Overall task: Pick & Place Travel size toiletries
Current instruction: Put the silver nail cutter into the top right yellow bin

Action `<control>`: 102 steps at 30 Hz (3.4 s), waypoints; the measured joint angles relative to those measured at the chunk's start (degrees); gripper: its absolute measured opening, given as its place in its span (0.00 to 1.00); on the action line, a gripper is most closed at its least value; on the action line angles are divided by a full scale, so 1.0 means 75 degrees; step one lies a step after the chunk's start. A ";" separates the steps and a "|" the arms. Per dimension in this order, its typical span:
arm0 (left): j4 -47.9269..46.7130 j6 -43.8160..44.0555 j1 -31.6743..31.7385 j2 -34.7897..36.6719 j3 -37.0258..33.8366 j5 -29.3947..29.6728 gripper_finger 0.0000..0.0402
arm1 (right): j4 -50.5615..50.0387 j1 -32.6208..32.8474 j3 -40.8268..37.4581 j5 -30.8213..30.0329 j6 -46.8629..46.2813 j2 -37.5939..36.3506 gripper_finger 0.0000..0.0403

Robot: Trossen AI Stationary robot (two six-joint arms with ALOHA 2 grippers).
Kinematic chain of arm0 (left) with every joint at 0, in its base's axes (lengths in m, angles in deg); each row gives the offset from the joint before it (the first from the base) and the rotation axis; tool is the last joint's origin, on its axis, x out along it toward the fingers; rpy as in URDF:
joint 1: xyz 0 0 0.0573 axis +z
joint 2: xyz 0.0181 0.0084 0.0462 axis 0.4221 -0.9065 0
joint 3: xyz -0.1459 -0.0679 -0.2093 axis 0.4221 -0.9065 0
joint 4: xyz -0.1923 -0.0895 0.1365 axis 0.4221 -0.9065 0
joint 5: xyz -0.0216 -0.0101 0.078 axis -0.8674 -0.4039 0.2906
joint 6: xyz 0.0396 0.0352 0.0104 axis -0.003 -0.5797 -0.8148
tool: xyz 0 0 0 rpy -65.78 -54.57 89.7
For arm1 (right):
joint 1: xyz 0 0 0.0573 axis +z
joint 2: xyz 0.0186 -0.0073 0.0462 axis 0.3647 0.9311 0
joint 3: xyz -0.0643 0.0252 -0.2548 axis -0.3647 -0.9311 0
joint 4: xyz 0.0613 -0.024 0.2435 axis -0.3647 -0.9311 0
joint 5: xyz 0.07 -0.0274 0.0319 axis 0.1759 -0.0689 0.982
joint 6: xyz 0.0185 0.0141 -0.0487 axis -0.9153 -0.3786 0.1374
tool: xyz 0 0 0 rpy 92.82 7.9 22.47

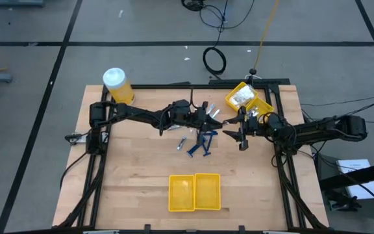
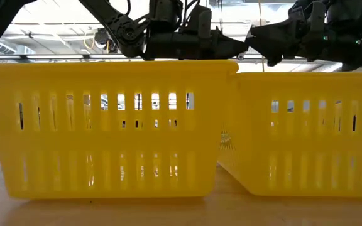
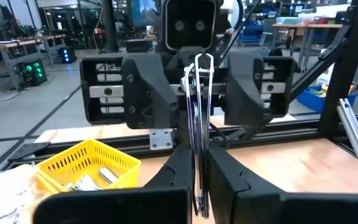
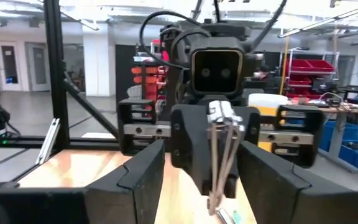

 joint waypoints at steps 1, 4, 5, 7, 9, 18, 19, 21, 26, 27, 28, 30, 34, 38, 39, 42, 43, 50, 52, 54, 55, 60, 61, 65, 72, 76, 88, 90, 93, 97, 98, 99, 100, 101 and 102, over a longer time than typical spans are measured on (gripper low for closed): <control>0.0000 -0.0007 0.0000 0.0000 0.0000 0.0000 0.02 | -0.0006 0.0047 0.0047 0.0000 0.0067 0.0075 0.46; 0.0004 0.0016 -0.0003 0.0000 0.0000 -0.0006 0.02 | -0.0007 0.0151 0.0242 -0.0049 0.0211 0.0358 0.45; -0.0015 0.0028 -0.0003 0.0000 0.0000 -0.0003 0.03 | -0.0008 0.0160 0.0292 -0.0071 0.0250 0.0432 0.44; -0.0112 0.0019 -0.0003 0.0000 0.0000 -0.0002 0.04 | 0.0002 0.0165 0.0340 -0.0195 0.0318 0.0534 0.43; -0.0173 0.0034 -0.0003 0.0000 0.0000 0.0000 0.05 | 0.0005 0.0163 0.0341 -0.0207 0.0330 0.0595 0.40; -0.0263 0.0001 -0.0021 0.0000 0.0000 -0.0040 0.05 | 0.0050 0.0160 0.0341 -0.0213 0.0596 0.0571 0.18; -0.0280 -0.0002 -0.0024 0.0000 0.0000 -0.0049 0.05 | 0.0032 0.0157 0.0341 -0.0213 0.0648 0.0571 0.15; -0.0283 -0.0029 -0.0024 0.0000 0.0000 -0.0051 0.05 | 0.0026 0.0160 0.0341 -0.0204 0.0719 0.0571 0.08; -0.0370 -0.0244 -0.0036 0.0003 -0.0003 -0.0035 0.02 | -0.0020 0.0160 0.0341 -0.0210 0.0796 0.0571 0.06; -0.0370 -0.0199 -0.0052 0.0003 -0.0003 -0.0010 0.03 | -0.0020 0.0159 0.0341 -0.0210 0.0749 0.0571 0.06; -0.0376 -0.0127 -0.0068 0.0005 0.0000 0.0039 0.04 | -0.0028 0.0158 0.0341 -0.0210 0.0718 0.0571 0.06; -0.0403 0.0084 -0.0122 0.0006 -0.0002 0.0381 0.10 | -0.0082 0.0134 0.0341 -0.0237 0.0730 0.0570 0.06; -0.1025 0.0088 -0.0320 0.0186 -0.0003 0.1694 0.26 | -0.0315 0.0119 0.0341 -0.0661 0.0673 0.0568 0.06; -0.2394 -0.0502 -0.0580 0.0635 -0.0003 0.3258 0.41 | -0.0569 0.0019 0.0341 -0.1001 0.0545 0.0562 0.06; -0.2738 -0.0599 -0.0637 0.0774 -0.0003 0.3569 0.44 | -0.0615 -0.0045 0.0341 -0.1006 0.0469 0.0562 0.06; -0.3760 -0.0763 -0.0756 0.1292 -0.0006 0.4111 0.52 | -0.0836 -0.0255 0.0341 -0.1017 0.0174 0.0562 0.06; -0.4122 -0.0739 -0.0790 0.1481 -0.0006 0.4229 0.54 | -0.0923 -0.0325 0.0341 -0.1017 0.0101 0.0562 0.06; -0.6790 0.0164 -0.0738 0.2573 -0.0006 0.4900 0.59 | -0.1920 -0.0836 0.0347 -0.1047 -0.0338 0.0313 0.06; -0.7515 0.0520 -0.0629 0.2659 -0.0003 0.4919 0.59 | -0.2383 -0.1044 0.0350 -0.1058 -0.0525 0.0116 0.06; -0.8216 0.0961 -0.0486 0.2650 -0.0006 0.4919 0.59 | -0.2948 -0.1277 0.0347 -0.1064 -0.0718 -0.0129 0.06; -0.8501 0.1226 -0.0407 0.2615 -0.0006 0.4915 0.59 | -0.3309 -0.1397 0.0350 -0.1072 -0.0818 -0.0282 0.06; -0.9125 0.2116 0.0001 0.2264 -0.0203 0.4918 0.59 | -0.5436 -0.1987 0.0350 -0.1806 -0.1110 -0.1152 0.06; -0.9101 0.2218 0.0075 0.2232 -0.0326 0.4916 0.59 | -0.5933 -0.2101 0.0350 -0.2025 -0.1108 -0.1350 0.06; -0.8994 0.2787 0.0374 0.2239 -0.0975 0.4893 0.59 | -0.7515 -0.2472 0.0347 -0.2906 -0.1116 -0.2136 0.06; -0.9007 0.3603 0.0781 0.2229 -0.1910 0.4860 0.59 | -0.9077 -0.3044 0.0347 -0.3484 -0.1253 -0.3230 0.06; -0.8867 0.3689 0.0888 0.2229 -0.2165 0.4856 0.59 | -0.9535 -0.3282 0.0347 -0.3453 -0.1255 -0.3617 0.06; -0.8297 0.3425 0.0929 0.2229 -0.2261 0.4811 0.59 | -1.0696 -0.3920 0.0347 -0.4463 -0.1310 -0.3888 0.08; -0.8232 0.3428 0.0929 0.2227 -0.2261 0.4806 0.59 | -1.0672 -0.3990 0.0347 -0.4448 -0.1416 -0.3888 0.12; -0.8119 0.3415 0.0929 0.2229 -0.2261 0.4809 0.59 | -1.0675 -0.4033 0.0347 -0.4438 -0.1711 -0.3884 0.18; -0.8090 0.3416 0.0929 0.2227 -0.2261 0.4809 0.59 | -1.0618 -0.4033 0.0347 -0.4436 -0.1986 -0.3885 0.26; -0.8090 0.3424 0.0929 0.2227 -0.2261 0.4809 0.59 | -1.0589 -0.4033 0.0347 -0.4436 -0.2075 -0.3885 0.28; -0.8091 0.3437 0.0929 0.2226 -0.2261 0.4809 0.59 | -1.0552 -0.4033 0.0347 -0.4435 -0.2151 -0.3885 0.30; -0.8093 0.3443 0.0929 0.2226 -0.2261 0.4809 0.59 | -1.0512 -0.4033 0.0347 -0.4433 -0.2223 -0.3885 0.32; -0.8093 0.3443 0.0929 0.2226 -0.2261 0.4806 0.59 | -1.0467 -0.4033 0.0347 -0.4423 -0.2280 -0.3887 0.34; -0.8094 0.3446 0.0917 0.2229 -0.2261 0.4783 0.59 | -1.0417 -0.4033 0.0347 -0.4410 -0.2303 -0.3888 0.36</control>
